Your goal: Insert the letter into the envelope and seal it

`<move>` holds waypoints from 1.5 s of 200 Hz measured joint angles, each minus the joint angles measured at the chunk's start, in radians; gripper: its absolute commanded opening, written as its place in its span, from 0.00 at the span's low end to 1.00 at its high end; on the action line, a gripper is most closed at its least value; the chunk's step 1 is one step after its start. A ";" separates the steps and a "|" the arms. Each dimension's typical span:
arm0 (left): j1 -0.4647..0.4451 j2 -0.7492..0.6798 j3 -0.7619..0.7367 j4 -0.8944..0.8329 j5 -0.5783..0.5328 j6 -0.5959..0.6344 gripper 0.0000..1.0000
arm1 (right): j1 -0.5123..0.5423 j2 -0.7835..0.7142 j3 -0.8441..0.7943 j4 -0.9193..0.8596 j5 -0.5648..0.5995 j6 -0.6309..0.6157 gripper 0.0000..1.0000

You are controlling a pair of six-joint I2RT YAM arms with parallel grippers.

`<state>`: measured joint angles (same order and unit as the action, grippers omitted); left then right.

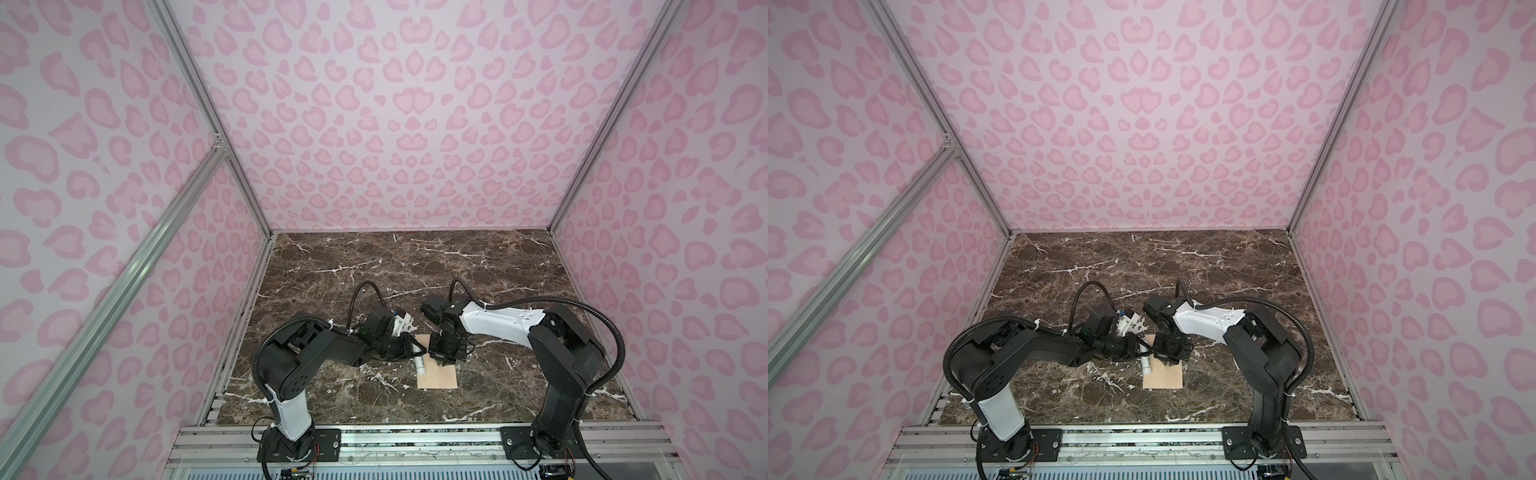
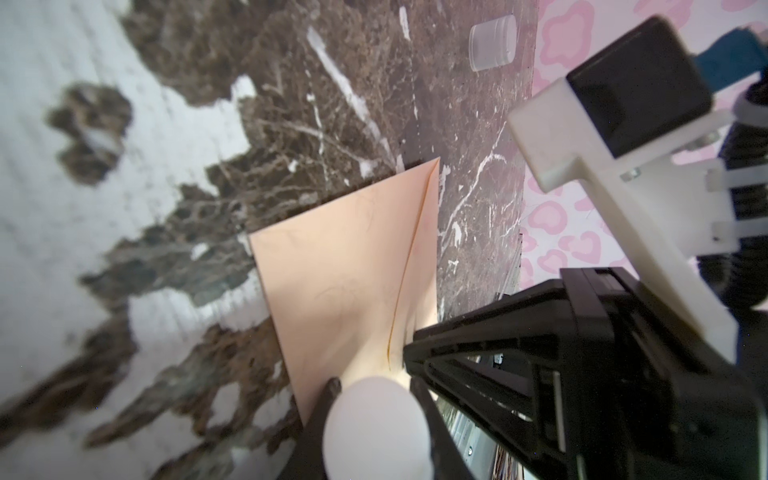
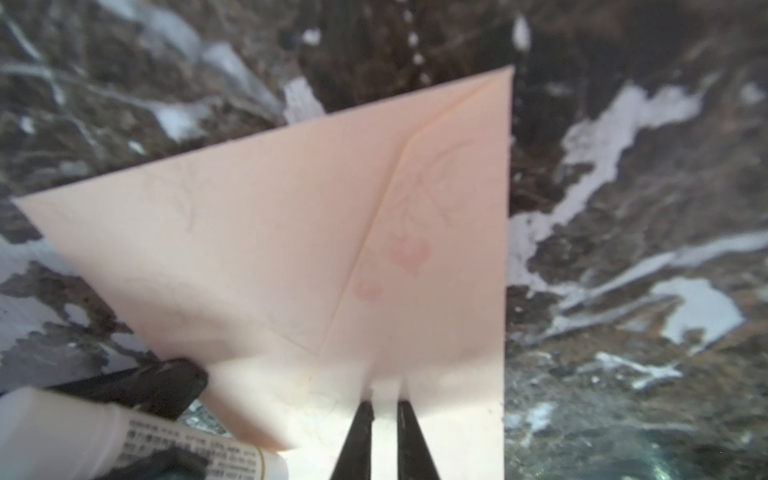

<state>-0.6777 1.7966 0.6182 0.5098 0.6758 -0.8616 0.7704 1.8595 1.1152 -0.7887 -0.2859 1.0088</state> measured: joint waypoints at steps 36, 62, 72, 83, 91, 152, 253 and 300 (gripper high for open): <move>0.000 0.000 0.000 0.000 0.000 0.000 0.04 | 0.000 0.014 0.021 -0.013 -0.007 -0.006 0.24; 0.000 0.000 0.000 0.000 0.000 0.000 0.04 | 0.000 0.015 0.023 -0.014 -0.010 -0.010 0.25; 0.000 0.000 0.000 0.000 0.000 0.000 0.04 | 0.000 0.015 0.023 -0.013 -0.010 -0.011 0.26; 0.002 0.000 0.000 0.000 0.000 0.000 0.04 | 0.000 0.015 0.023 -0.013 -0.010 -0.011 0.26; 0.002 0.000 0.000 0.000 0.001 0.000 0.04 | 0.000 0.015 0.023 -0.013 -0.011 -0.013 0.26; 0.009 0.000 0.004 -0.018 0.009 0.015 0.04 | 0.004 -0.011 0.010 0.007 -0.012 -0.043 0.30; 0.021 -0.023 0.071 -0.187 -0.014 0.079 0.04 | -0.009 -0.289 -0.107 0.240 -0.024 -0.180 0.36; 0.021 -0.072 0.098 -0.274 -0.042 0.095 0.04 | -0.075 -0.486 -0.140 0.198 -0.002 -0.232 0.36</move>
<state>-0.6563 1.7241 0.7158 0.2363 0.6342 -0.7662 0.6952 1.3731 0.9756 -0.5907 -0.2878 0.7765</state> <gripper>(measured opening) 0.262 0.359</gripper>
